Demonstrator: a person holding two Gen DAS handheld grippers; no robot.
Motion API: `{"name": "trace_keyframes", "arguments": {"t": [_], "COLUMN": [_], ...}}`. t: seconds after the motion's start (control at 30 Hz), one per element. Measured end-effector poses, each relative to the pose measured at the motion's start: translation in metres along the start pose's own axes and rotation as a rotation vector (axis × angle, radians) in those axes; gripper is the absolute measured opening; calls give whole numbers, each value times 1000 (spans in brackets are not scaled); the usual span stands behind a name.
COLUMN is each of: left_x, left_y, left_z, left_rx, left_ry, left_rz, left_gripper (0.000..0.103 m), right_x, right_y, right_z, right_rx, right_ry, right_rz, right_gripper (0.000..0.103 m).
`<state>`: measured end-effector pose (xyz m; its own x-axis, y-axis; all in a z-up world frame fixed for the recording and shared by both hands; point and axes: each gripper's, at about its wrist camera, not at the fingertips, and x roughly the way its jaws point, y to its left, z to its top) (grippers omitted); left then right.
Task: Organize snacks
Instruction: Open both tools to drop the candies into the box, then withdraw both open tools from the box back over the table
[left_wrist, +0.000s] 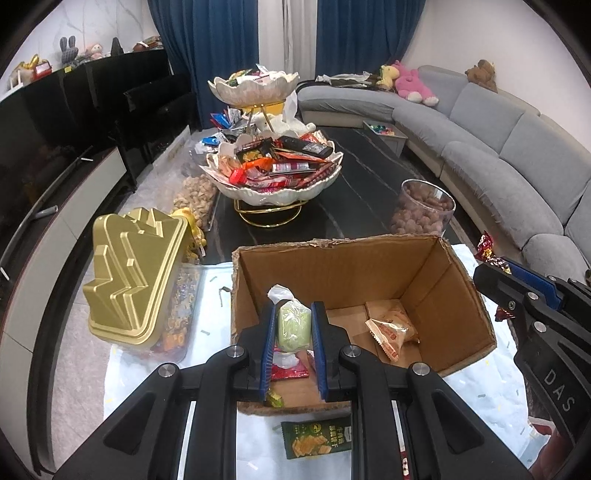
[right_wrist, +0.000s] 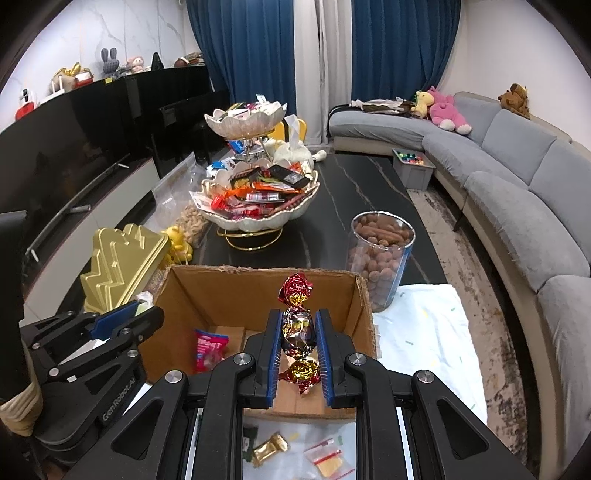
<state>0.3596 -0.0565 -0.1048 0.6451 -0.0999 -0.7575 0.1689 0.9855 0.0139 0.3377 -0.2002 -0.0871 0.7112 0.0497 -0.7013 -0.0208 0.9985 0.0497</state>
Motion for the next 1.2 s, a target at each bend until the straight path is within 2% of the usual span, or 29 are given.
{"name": "trace_keyframes", "arguments": {"t": [0.3, 0.33, 0.37, 0.4, 0.43, 0.53, 0.6, 0.7, 1.2], "left_x": [12, 11, 10, 8, 7, 1, -5, -12, -59], "left_y": [-1, 0, 0, 0, 0, 2, 4, 5, -1], "left_z": [2, 1, 1, 0, 0, 0, 1, 2, -2], "left_rx": [2, 4, 6, 7, 7, 3, -3, -8, -5], "left_ry": [9, 9, 7, 1, -5, -14, -25, -37, -85], "left_rz": [-6, -2, 1, 11, 19, 37, 55, 66, 65], "left_gripper": [21, 24, 31, 41, 45, 56, 65, 69, 70], "right_x": [12, 12, 11, 9, 8, 0, -4, -11, -56], "right_y": [-2, -1, -2, -2, -3, -5, -6, -7, -12], "right_z": [2, 2, 2, 2, 3, 4, 5, 6, 5], "right_rx": [-9, -13, -15, -13, -11, -8, -4, 0, 15], "right_ry": [18, 16, 13, 7, -1, -23, -31, -38, -100], "right_rz": [16, 17, 14, 6, 2, -25, -36, -48, -59], "right_gripper": [20, 23, 28, 42, 54, 68, 69, 69, 69]}}
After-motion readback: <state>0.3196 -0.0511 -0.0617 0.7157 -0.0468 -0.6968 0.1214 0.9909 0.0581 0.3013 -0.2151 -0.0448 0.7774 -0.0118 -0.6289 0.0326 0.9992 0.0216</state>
